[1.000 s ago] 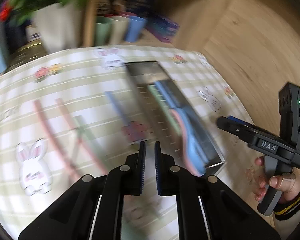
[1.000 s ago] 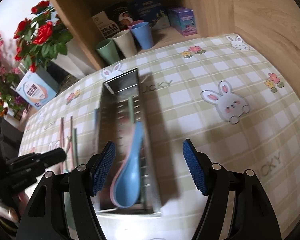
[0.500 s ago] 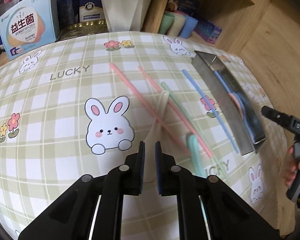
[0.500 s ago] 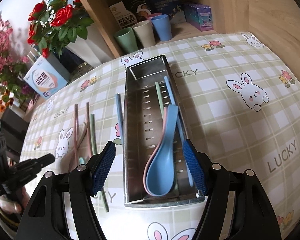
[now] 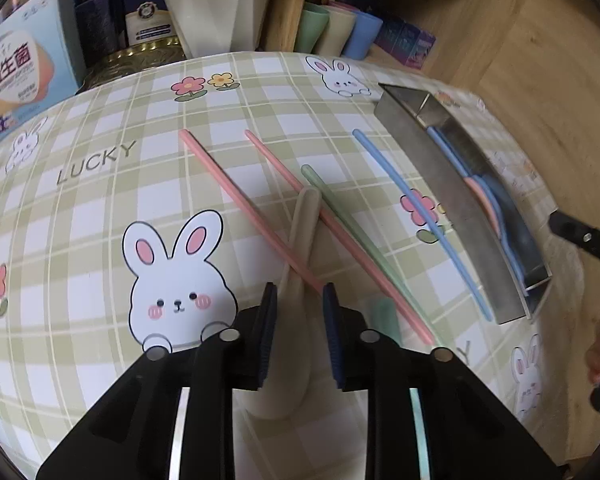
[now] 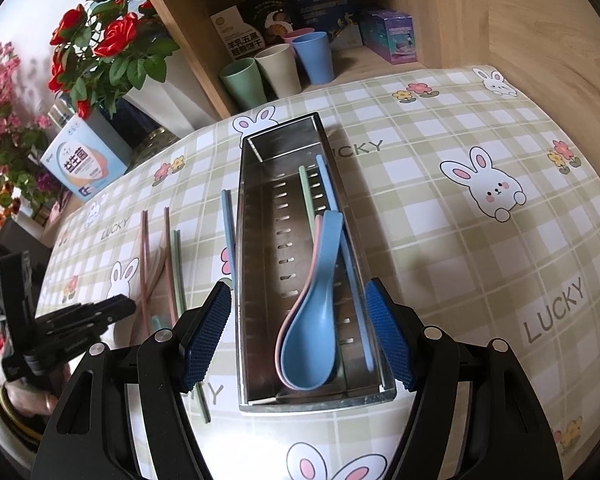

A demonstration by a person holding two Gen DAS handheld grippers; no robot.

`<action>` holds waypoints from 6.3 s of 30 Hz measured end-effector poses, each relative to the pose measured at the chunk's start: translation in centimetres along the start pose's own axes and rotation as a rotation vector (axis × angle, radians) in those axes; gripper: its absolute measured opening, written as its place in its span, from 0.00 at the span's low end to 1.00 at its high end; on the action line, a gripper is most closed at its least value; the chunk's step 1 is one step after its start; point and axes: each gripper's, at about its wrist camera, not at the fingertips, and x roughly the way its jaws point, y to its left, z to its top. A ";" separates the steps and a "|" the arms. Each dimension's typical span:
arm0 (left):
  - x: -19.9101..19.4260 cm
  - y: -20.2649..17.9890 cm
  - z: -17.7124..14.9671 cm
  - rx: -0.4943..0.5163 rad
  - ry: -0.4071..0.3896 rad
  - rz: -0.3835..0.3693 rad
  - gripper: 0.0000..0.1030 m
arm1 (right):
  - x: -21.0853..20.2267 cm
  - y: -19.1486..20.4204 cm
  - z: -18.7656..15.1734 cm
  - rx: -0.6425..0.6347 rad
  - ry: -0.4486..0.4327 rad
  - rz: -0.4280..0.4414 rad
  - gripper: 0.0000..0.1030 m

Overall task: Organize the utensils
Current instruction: 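Move the left tool to the cream spoon and close on its handle, then lift the cream spoon off the table with the left tool, then close the right tool on a pink chopstick and lift it, then carry the pink chopstick into the steel caddy and open the right tool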

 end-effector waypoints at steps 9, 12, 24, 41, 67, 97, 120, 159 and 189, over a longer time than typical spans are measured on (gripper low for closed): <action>1.1 0.3 0.0 0.031 0.013 0.026 0.24 | 0.1 0.1 0.2 -0.003 0.001 -0.001 0.66; 0.9 0.2 -0.5 0.047 0.009 0.050 0.21 | 0.2 0.3 0.1 -0.003 0.002 -0.001 0.66; -2.0 5.4 -3.6 -0.128 -0.004 0.132 0.18 | -0.5 2.1 -0.1 -0.030 -0.010 0.007 0.66; -4.1 3.5 -5.9 -0.148 -0.005 -0.012 0.06 | -0.3 5.2 -1.1 -0.078 0.002 0.043 0.66; -3.7 1.2 -4.9 -0.017 0.020 -0.080 0.25 | -0.2 5.1 -1.3 -0.070 0.009 0.052 0.66; -6.2 4.3 -7.6 -0.248 -0.125 -0.002 0.13 | 0.4 7.1 -1.7 -0.141 0.024 0.082 0.65; -9.7 15.7 -10.2 -0.507 -0.227 0.071 0.13 | 15.8 30.1 -2.3 -0.637 0.251 0.228 0.28; -9.3 9.2 -9.1 -0.442 -0.203 0.008 0.13 | 9.0 18.7 -4.3 -0.213 0.101 0.347 0.06; -7.7 2.2 -4.5 -0.339 -0.193 0.002 0.13 | 3.7 0.8 2.4 0.053 -0.144 0.184 0.06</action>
